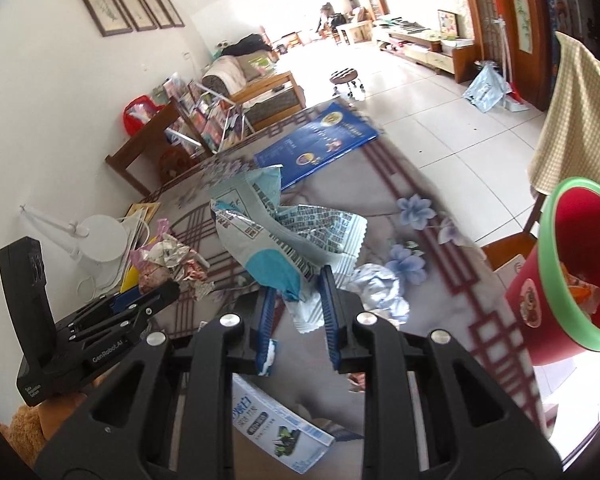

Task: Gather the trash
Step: 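Carry the crumpled paper and wrapper over to the red bin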

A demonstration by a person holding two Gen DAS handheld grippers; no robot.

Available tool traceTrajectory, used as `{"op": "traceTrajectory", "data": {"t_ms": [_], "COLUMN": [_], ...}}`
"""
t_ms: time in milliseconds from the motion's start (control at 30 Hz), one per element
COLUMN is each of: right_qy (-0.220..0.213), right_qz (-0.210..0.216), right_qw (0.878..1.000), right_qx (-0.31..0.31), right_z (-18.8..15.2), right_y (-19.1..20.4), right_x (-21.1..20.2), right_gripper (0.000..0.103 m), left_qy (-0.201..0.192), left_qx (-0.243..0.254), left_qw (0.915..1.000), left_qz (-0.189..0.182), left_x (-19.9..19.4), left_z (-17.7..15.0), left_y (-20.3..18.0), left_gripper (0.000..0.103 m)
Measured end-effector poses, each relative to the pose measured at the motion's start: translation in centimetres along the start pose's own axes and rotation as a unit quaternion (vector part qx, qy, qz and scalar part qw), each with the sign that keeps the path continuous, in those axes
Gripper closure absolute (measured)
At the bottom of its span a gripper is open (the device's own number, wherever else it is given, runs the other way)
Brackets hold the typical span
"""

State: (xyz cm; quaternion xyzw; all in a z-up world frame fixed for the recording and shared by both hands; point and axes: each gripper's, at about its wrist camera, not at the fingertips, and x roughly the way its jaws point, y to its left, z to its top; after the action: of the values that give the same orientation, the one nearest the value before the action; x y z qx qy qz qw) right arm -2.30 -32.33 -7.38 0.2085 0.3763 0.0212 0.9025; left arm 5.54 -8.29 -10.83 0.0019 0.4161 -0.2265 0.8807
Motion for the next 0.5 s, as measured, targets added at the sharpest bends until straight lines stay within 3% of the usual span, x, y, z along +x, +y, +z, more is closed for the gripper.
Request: {"op": "traceTrajectory", "data": {"t_ms": [500], "right_qy": [-0.035], "right_qz": [-0.04], "right_qw": [0.998], "right_qx": [0.033], "right_z": [0.0], "right_y": [-6.5], "right_x": [-5.0], "right_gripper": [0.081], "left_qy": [0.006], "left_qx": [0.031], "left_qw": [0.9991], "left_qz": [-0.029], "left_x": [1.1], "left_z": [0.2], "left_y": [-6.9], "left_gripper": [0.067]}}
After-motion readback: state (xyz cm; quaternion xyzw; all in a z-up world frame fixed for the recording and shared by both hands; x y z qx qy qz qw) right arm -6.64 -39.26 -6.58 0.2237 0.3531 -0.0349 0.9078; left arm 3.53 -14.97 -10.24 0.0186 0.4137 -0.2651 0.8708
